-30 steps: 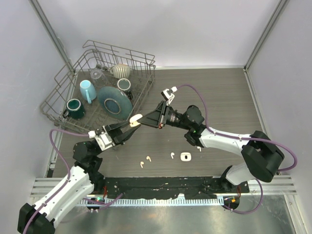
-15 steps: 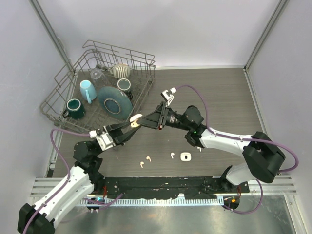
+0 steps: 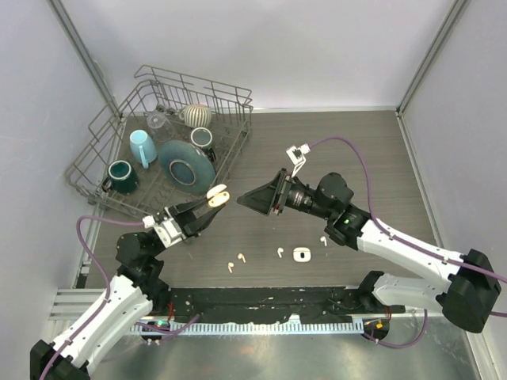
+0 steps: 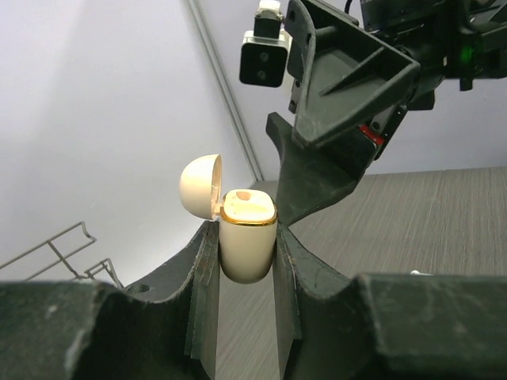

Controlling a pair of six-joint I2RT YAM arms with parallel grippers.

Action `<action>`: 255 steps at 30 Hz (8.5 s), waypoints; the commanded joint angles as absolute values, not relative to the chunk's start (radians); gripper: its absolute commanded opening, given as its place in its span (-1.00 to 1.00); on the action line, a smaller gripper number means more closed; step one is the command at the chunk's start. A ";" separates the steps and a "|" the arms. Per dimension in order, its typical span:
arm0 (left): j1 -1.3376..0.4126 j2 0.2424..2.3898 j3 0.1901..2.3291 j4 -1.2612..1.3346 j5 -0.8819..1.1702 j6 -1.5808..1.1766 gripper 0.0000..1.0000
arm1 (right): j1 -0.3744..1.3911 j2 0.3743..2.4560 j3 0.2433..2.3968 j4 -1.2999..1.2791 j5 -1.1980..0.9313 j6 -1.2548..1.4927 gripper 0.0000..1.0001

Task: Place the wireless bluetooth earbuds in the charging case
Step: Adjust the charging case, then pick up the earbud from the center of the board, then place the earbud in the charging case.

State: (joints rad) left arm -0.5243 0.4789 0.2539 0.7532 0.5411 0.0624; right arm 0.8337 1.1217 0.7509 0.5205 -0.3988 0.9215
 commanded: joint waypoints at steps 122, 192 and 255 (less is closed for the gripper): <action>-0.528 0.186 0.284 0.474 0.384 0.172 -1.00 | 1.238 1.779 1.052 -0.272 0.287 0.403 -0.21; -0.528 0.271 0.219 0.667 0.448 0.126 -1.00 | 1.351 1.129 0.653 1.061 0.709 -0.093 -0.99; -0.528 0.244 0.227 0.695 0.534 0.109 -1.00 | 1.361 1.427 0.762 1.516 0.210 -0.551 -0.99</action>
State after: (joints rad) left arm -0.5243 0.2474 0.1921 0.6369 0.5167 0.1314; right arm 1.3575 1.4193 0.7261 1.2865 0.2043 -0.4782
